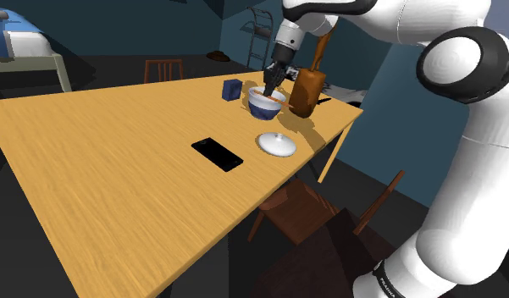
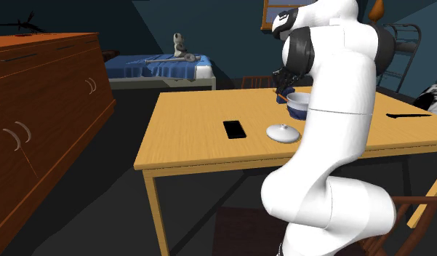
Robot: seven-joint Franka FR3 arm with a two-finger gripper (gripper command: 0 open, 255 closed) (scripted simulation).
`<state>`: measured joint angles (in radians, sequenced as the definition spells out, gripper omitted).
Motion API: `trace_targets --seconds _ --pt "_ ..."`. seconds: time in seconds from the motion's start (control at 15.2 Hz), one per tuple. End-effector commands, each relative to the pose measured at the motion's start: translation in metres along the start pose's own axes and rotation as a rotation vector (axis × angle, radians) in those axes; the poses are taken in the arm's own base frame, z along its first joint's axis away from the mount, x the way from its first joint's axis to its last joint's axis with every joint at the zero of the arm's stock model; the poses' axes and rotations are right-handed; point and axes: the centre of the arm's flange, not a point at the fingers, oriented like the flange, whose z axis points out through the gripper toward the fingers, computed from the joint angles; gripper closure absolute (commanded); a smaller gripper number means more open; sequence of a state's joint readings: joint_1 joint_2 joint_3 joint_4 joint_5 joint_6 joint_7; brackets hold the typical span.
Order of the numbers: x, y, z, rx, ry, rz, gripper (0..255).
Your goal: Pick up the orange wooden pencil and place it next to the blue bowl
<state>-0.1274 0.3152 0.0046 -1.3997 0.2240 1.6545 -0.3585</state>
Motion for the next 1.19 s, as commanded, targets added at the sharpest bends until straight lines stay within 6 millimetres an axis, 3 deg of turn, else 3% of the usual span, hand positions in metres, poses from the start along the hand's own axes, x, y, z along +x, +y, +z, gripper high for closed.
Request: trace_targets --seconds 0.0,0.4,1.12 --pt "0.003 0.026 -0.008 0.0 0.0 -0.001 255" --pt "0.016 0.1 -0.026 0.0 0.0 -0.001 255" --pt "0.015 0.113 0.031 0.0 0.0 -0.001 255"
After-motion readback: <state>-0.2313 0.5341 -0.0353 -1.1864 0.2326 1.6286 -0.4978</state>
